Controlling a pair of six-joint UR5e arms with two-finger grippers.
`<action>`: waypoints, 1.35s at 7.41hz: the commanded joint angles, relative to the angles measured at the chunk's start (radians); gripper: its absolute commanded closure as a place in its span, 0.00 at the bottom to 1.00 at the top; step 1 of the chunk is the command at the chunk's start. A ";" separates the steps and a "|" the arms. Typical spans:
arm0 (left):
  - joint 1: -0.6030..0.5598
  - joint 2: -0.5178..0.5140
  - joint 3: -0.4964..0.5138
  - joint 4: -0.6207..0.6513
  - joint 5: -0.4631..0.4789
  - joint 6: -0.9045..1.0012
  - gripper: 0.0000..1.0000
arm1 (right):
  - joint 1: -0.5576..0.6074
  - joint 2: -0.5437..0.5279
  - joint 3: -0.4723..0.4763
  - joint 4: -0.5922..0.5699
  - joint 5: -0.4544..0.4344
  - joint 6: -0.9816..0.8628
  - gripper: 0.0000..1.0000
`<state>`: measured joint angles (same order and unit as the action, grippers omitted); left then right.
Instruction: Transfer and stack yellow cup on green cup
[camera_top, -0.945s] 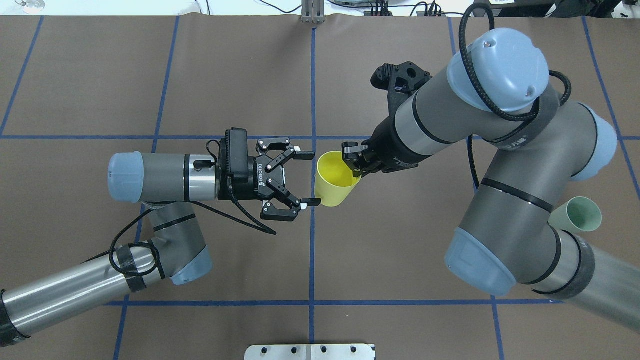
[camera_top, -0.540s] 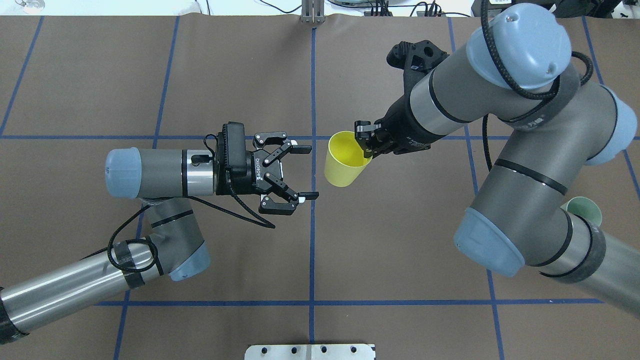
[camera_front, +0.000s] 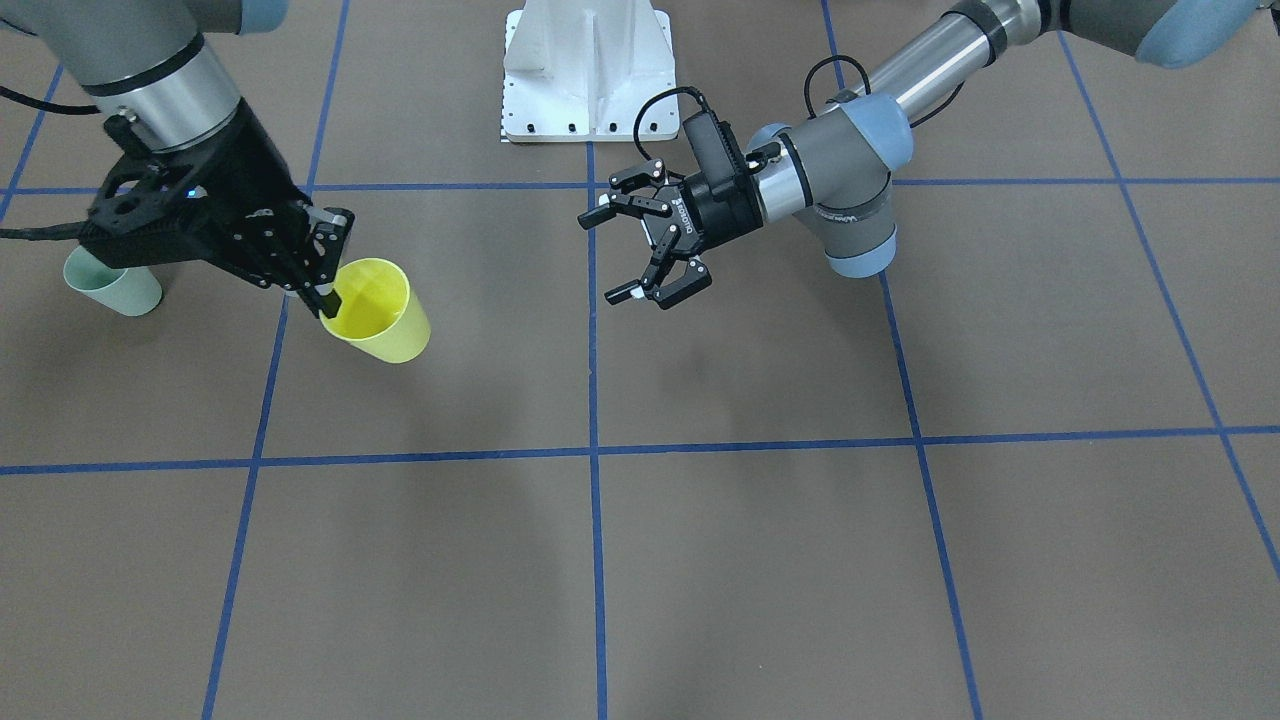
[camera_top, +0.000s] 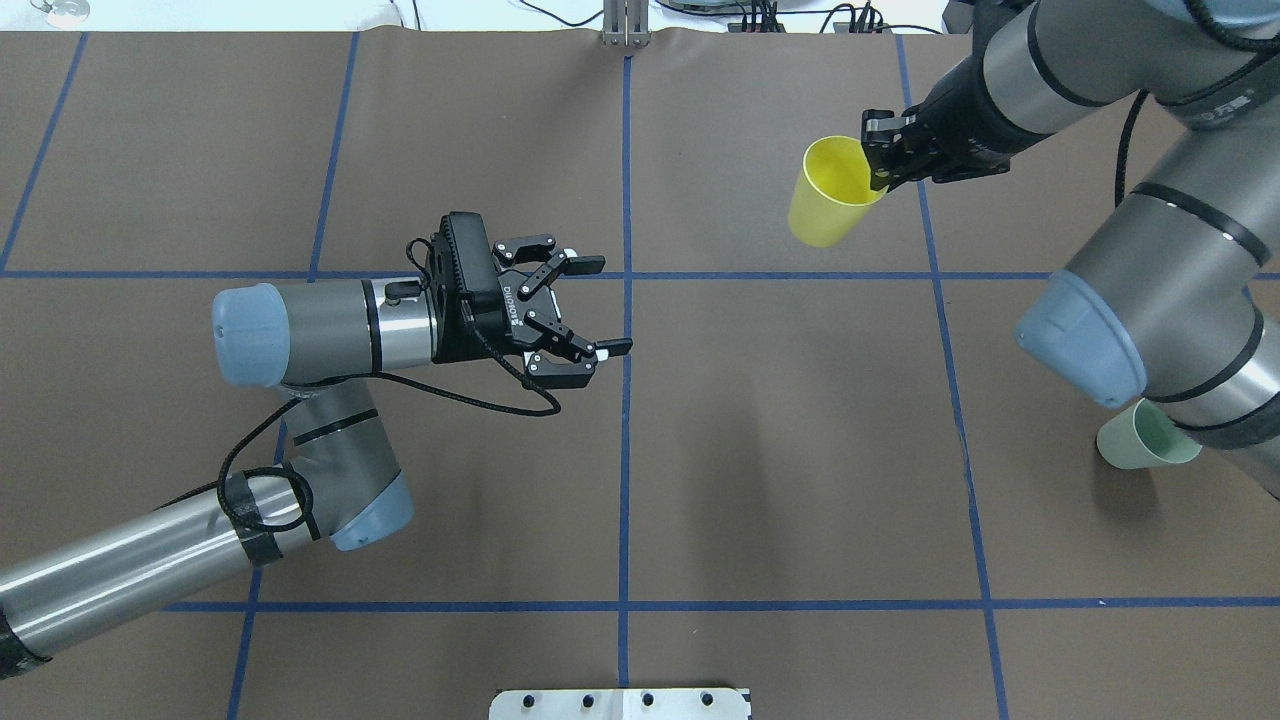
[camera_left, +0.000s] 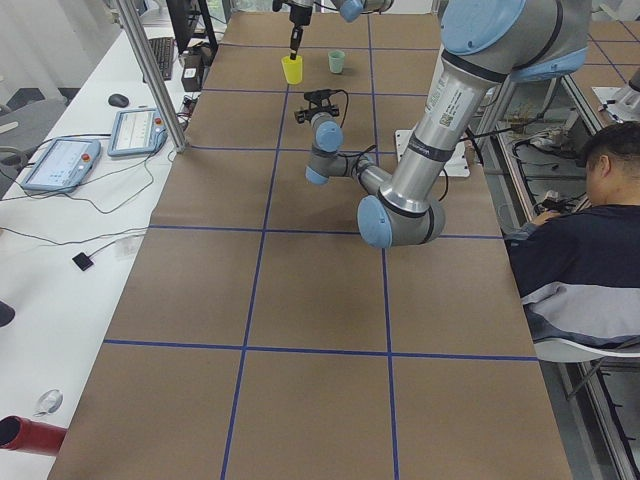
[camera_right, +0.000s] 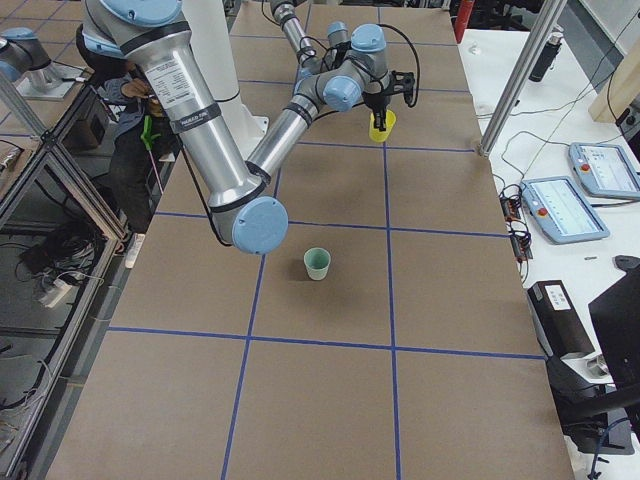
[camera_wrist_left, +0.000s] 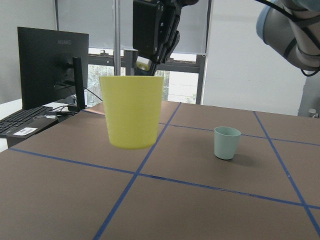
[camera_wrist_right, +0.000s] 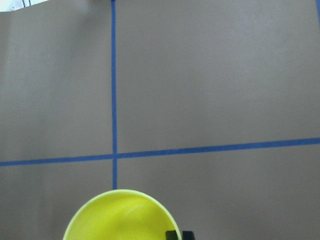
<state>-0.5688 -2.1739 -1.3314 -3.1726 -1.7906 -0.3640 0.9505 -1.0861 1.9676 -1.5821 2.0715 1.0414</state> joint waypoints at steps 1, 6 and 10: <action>-0.092 0.003 -0.003 0.205 0.011 -0.003 0.01 | 0.074 -0.029 -0.007 -0.041 0.018 -0.131 1.00; -0.366 0.026 -0.018 0.818 -0.105 0.029 0.01 | 0.206 -0.141 -0.007 -0.039 0.133 -0.391 1.00; -0.590 0.136 -0.031 1.118 -0.276 0.315 0.00 | 0.272 -0.246 0.020 -0.039 0.183 -0.551 1.00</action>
<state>-1.0776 -2.0807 -1.3545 -2.1411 -1.9795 -0.0947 1.2034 -1.2875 1.9738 -1.6214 2.2457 0.5539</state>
